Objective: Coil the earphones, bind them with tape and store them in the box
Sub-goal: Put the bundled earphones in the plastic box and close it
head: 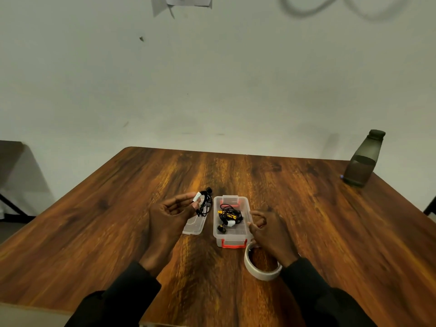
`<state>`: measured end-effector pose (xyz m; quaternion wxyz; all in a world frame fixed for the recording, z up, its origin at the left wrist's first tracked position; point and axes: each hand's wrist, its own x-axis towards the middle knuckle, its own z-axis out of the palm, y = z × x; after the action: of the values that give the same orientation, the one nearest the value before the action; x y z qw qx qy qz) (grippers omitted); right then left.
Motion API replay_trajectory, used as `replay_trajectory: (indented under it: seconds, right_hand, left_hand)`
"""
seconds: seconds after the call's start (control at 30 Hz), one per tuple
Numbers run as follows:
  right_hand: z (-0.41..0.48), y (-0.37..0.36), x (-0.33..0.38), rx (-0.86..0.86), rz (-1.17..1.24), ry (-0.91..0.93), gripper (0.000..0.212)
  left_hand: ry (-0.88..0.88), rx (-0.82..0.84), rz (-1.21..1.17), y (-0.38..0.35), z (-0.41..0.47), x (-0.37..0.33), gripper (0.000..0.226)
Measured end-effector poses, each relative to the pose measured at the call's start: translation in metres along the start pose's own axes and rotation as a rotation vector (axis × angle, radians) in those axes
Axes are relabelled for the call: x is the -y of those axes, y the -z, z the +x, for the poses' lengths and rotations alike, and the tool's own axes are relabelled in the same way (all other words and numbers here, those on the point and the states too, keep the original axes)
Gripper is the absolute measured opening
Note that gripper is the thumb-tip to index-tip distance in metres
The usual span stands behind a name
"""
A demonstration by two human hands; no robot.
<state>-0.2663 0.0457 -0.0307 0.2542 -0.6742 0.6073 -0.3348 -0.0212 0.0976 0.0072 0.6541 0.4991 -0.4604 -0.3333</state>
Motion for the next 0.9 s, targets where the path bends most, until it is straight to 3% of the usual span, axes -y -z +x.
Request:
replay_trajectory:
  seconds: [0.17,0.33,0.47,0.73,0.9]
  right_hand:
    - [0.002,0.006,0.007,-0.13,-0.212,0.239,0.033]
    - [0.035,-0.004,0.032,0.183,-0.512,0.484,0.044]
    - [0.051,-0.015,0.049,0.339,-0.731,0.498,0.05]
    - [0.057,-0.034,0.028,0.178,-0.669,0.487,0.044]
    - [0.055,-0.032,0.026,0.134,-0.637,0.467,0.056]
  left_hand:
    - [-0.011,0.0,-0.008,-0.003,0.0,0.003,0.03]
    - [0.005,0.012,-0.006,-0.009,-0.002,0.005,0.03]
    - [0.003,0.001,-0.029,-0.008,-0.005,0.006,0.032]
    - [0.001,-0.018,-0.012,-0.003,-0.005,0.011,0.033]
    - [0.013,-0.017,-0.025,-0.007,-0.006,0.013,0.032]
